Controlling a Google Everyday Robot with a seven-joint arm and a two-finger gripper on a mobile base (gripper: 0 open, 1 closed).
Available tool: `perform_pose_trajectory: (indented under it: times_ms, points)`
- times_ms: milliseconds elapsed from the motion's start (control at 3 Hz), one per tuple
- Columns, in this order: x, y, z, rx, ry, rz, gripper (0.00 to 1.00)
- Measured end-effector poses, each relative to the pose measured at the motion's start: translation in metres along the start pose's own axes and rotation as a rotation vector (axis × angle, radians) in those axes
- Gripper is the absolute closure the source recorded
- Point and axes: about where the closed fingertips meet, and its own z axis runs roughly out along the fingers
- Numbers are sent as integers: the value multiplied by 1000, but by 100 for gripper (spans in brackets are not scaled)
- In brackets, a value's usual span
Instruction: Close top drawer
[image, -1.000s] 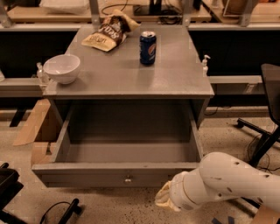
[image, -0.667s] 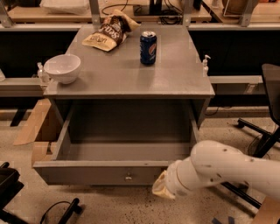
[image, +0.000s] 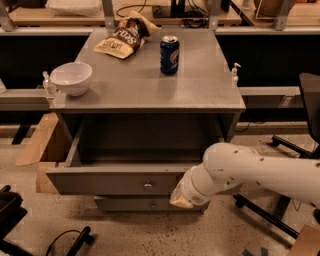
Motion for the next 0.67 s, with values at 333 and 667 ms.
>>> perform_pose_trajectory:
  times_ms: [333, 667]
  points:
    - [-4, -53, 3, 42, 58, 21, 100]
    - [-4, -53, 3, 42, 58, 21, 100]
